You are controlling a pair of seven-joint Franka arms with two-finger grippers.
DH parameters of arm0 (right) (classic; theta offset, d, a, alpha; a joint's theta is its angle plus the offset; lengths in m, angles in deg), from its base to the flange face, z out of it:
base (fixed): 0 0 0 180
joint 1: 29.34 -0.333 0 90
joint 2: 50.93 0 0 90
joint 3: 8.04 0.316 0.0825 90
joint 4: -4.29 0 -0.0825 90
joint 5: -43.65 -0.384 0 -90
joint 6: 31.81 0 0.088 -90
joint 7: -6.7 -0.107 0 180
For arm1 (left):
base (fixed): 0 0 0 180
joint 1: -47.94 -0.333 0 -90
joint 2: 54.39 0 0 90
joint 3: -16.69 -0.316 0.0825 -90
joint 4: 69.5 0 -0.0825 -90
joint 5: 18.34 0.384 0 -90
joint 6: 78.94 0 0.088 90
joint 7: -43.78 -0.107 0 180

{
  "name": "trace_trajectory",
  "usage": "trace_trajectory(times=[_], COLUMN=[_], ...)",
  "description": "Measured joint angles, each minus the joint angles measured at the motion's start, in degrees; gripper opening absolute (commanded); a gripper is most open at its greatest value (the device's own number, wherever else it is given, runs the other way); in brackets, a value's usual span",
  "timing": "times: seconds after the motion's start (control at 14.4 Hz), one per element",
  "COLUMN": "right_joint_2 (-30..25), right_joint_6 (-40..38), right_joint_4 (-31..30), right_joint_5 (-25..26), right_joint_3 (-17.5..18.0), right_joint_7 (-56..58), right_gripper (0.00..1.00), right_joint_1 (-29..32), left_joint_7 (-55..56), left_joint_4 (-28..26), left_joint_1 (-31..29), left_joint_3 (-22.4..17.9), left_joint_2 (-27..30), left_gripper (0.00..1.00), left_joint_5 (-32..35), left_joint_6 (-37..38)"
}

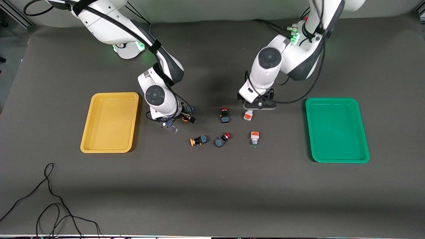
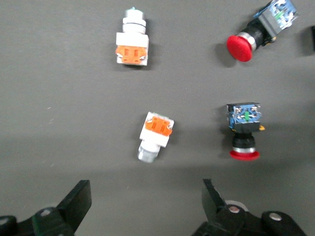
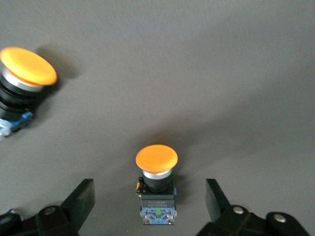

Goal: Place green and yellow buttons in trays
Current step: 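Reach the right gripper to a yellow button while the left gripper reaches a white button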

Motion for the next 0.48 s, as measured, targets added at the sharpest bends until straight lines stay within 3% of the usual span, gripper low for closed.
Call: trace_trajectory(times=[0.35,0.42,0.48], right_joint_2=[1.8,2.62,3.28], right_joint_6=[6.71,8.11,8.9], right_joint_4=[-3.49,-3.72,-3.75], right_joint_5=[6.79,7.31,7.43], right_joint_3=[2.27,2.34,2.34], right_joint_7=[-8.5,-9.29,-9.64], right_gripper=[0.98,0.92,0.75], right_joint_1=[-0.07,-0.06,-0.06], left_joint_7=[0.0,0.0,0.0], left_joint_4=[0.02,0.03,0.06], left_joint_1=[0.03,0.03,0.03], left_joint_3=[-0.17,-0.28,-0.38], left_joint_2=[-8.45,-9.44,-10.23], left_gripper=[1.0,1.0,1.0], left_joint_5=[4.25,4.92,5.46], left_joint_6=[-8.77,-9.79,-10.5])
